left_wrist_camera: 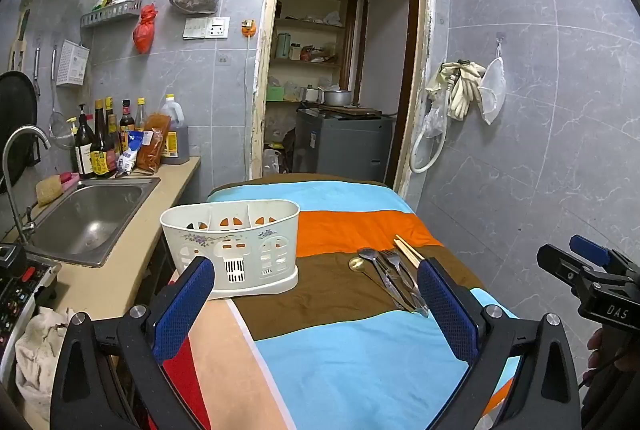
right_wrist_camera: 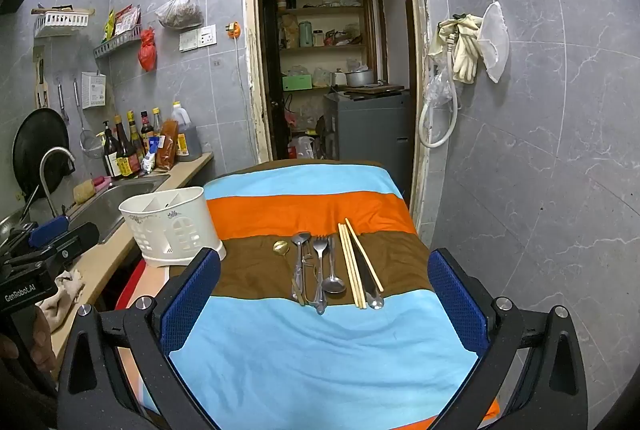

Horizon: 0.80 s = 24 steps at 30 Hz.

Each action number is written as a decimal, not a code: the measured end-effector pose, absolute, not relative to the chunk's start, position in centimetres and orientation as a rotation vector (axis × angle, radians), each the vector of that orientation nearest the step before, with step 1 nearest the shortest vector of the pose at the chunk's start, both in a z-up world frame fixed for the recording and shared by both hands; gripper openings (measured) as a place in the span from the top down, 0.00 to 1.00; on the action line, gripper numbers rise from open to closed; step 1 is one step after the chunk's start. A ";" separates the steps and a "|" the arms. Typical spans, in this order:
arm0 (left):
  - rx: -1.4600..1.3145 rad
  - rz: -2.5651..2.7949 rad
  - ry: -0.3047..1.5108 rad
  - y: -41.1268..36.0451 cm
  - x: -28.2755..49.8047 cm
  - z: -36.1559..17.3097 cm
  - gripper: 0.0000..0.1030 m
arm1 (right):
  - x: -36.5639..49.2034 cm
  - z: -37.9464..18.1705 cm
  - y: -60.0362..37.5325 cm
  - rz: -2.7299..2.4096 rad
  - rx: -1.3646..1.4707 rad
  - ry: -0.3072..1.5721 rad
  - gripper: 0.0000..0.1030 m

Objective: Organize utensils

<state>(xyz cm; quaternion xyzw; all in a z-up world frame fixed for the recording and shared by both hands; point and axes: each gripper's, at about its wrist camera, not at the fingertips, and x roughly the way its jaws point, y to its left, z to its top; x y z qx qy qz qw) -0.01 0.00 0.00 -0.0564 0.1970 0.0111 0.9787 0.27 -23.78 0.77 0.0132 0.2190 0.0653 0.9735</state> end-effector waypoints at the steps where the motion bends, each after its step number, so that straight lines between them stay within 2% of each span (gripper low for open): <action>1: -0.113 0.023 0.397 0.0 0.0 0.0 0.01 | 0.3 0.8 -23.8 0.132 0.027 0.441 0.01; 24: -0.112 0.021 0.397 0.0 0.0 0.0 0.01 | 0.1 0.9 -24.0 0.134 0.025 0.438 0.01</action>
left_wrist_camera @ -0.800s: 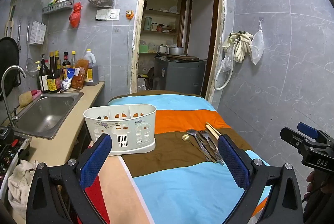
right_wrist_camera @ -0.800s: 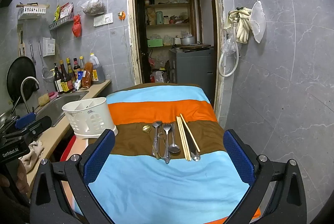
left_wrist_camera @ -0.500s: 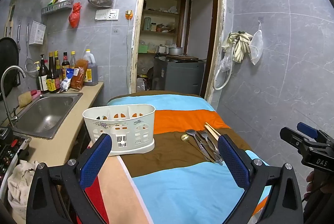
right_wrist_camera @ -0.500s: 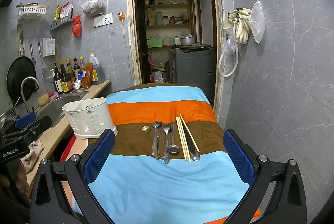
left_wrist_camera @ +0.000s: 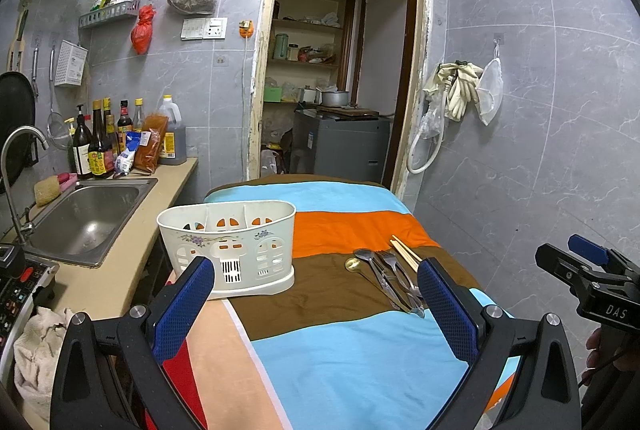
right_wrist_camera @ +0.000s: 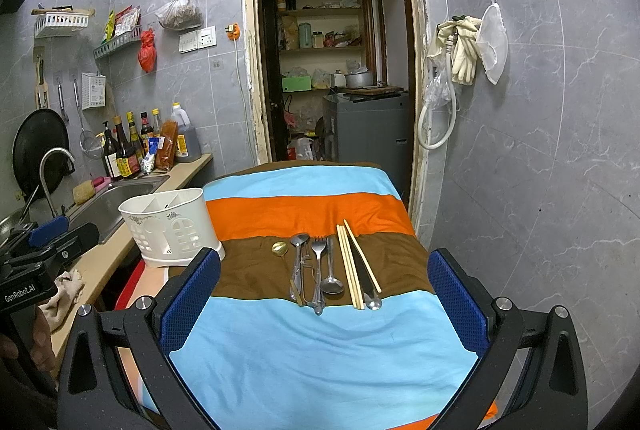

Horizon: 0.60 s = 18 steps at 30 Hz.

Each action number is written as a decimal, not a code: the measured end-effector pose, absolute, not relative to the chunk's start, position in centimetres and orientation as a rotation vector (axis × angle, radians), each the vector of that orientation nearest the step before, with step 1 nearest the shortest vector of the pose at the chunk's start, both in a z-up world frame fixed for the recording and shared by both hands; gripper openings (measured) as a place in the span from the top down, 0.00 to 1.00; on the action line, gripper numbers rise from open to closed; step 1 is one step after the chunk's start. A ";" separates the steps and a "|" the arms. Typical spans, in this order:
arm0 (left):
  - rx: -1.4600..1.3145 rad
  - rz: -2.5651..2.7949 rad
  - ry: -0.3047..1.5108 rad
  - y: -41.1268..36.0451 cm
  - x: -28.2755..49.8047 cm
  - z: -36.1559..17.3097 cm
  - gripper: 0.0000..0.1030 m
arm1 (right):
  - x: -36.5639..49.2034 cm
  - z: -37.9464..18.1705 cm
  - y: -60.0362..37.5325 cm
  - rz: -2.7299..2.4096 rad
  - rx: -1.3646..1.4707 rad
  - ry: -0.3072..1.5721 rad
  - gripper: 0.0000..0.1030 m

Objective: Organize utensils

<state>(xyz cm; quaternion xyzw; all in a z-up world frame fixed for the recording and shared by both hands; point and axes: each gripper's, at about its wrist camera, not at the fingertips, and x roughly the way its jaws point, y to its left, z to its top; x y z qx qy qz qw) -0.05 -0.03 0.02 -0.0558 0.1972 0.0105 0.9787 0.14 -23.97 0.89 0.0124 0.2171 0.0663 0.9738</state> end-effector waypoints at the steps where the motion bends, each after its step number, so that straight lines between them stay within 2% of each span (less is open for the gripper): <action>1: -0.111 0.020 0.396 -0.1 -0.1 0.0 0.01 | 0.2 0.8 -24.0 0.135 0.024 0.438 0.01; 18: -0.111 0.017 0.397 -0.6 0.1 -0.1 0.01 | 0.1 1.2 -24.1 0.135 0.022 0.437 0.01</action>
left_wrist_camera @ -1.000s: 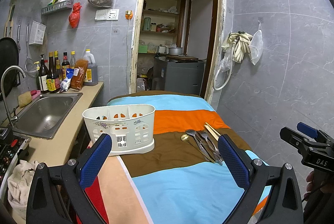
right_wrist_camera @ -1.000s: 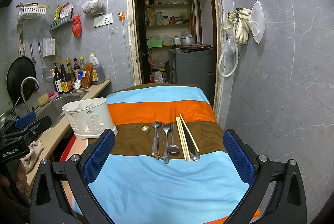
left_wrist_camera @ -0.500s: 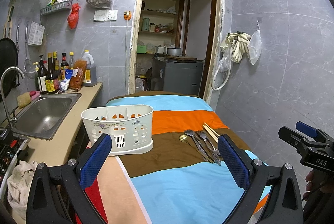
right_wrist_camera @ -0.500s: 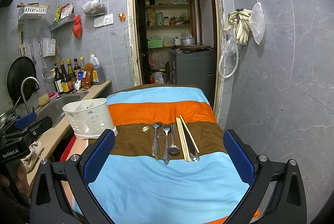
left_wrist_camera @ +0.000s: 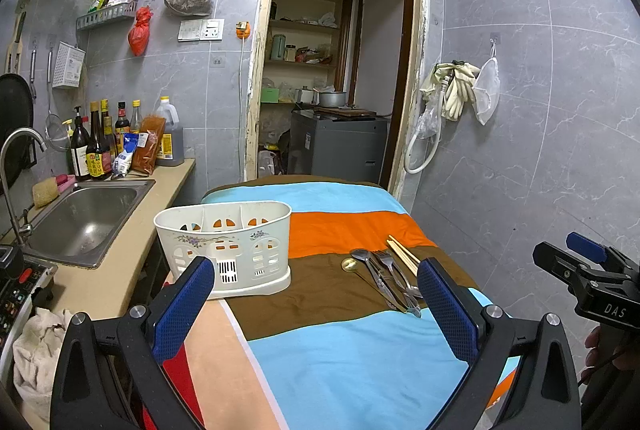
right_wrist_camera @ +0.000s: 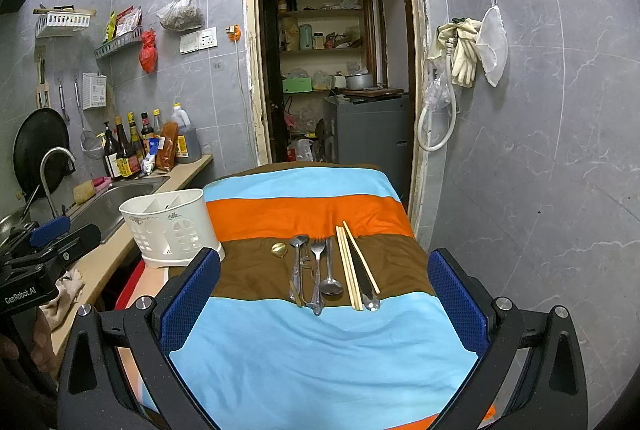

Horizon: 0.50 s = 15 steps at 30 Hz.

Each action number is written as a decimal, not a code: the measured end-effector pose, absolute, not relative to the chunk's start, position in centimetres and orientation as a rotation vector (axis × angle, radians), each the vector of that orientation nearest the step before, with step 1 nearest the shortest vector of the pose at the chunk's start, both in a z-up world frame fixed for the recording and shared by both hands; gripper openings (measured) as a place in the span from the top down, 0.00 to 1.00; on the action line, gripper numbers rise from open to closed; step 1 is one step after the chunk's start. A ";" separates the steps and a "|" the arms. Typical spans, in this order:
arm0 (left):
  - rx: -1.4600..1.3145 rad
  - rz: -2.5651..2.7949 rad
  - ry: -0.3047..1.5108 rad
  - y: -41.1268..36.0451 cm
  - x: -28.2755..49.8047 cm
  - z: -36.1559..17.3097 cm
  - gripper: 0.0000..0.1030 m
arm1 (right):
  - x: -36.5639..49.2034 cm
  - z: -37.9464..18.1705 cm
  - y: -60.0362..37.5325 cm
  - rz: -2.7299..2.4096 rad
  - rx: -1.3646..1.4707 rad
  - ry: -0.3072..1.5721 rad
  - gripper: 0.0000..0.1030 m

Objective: Organize utensils

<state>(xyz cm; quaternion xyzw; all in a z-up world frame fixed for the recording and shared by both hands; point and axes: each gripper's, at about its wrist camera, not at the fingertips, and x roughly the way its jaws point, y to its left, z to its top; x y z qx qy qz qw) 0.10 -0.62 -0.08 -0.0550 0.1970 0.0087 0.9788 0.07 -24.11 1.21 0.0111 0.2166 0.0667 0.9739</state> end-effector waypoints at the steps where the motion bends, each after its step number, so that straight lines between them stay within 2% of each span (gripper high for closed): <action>1: -0.111 0.018 0.397 -0.6 0.1 -0.1 0.01 | 0.1 1.2 -24.1 0.135 0.022 0.437 0.01; 15: -0.111 0.018 0.396 -0.6 0.1 -0.1 0.01 | 0.0 1.2 -24.2 0.134 0.022 0.435 0.01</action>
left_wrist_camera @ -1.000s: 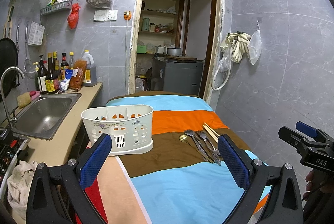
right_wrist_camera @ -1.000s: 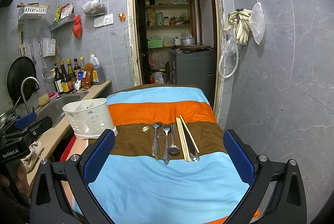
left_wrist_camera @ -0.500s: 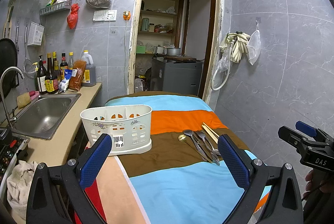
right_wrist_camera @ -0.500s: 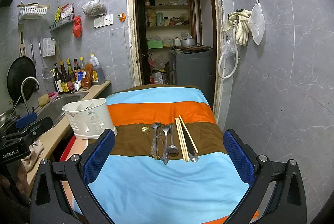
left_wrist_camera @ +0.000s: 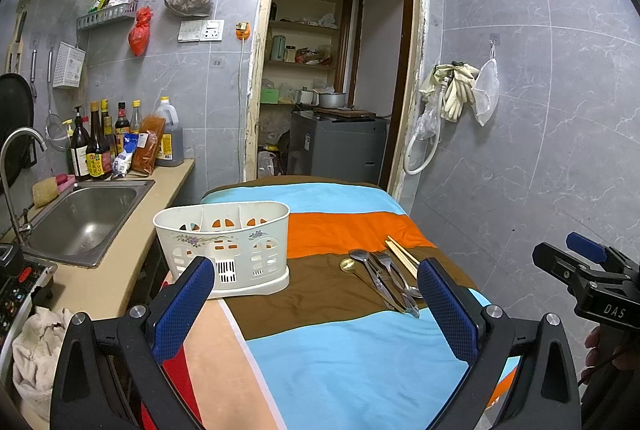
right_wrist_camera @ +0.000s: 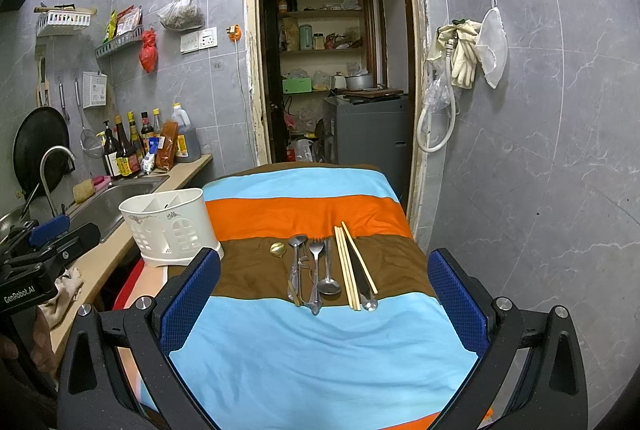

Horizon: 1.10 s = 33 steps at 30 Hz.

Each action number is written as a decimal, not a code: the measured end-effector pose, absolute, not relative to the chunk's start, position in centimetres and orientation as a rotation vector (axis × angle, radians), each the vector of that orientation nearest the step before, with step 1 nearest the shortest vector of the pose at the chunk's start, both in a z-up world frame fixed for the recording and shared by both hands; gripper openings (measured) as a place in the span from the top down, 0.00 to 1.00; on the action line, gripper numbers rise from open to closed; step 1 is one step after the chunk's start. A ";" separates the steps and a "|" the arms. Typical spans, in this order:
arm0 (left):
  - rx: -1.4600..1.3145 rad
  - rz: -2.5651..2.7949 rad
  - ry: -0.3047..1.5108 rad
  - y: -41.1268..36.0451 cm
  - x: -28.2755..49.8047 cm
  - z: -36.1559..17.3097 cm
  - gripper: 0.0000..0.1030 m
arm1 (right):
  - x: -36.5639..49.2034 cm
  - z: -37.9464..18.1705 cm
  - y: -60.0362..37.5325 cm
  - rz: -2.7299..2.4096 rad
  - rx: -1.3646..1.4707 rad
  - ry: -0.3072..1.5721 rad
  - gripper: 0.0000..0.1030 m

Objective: Organize utensils

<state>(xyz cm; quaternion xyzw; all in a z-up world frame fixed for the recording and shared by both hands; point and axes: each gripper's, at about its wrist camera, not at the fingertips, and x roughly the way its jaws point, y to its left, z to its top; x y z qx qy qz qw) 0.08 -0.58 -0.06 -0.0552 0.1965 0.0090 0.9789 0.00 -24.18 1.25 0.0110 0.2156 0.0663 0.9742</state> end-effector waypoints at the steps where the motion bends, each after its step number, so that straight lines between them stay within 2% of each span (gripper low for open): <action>1: -0.112 0.018 0.396 -0.6 0.1 -0.1 0.01 | 0.0 1.3 -24.2 0.134 0.022 0.435 0.01; 33: -0.110 0.019 0.404 -1.8 0.0 0.2 0.01 | 0.0 1.6 -24.2 0.133 0.020 0.435 0.01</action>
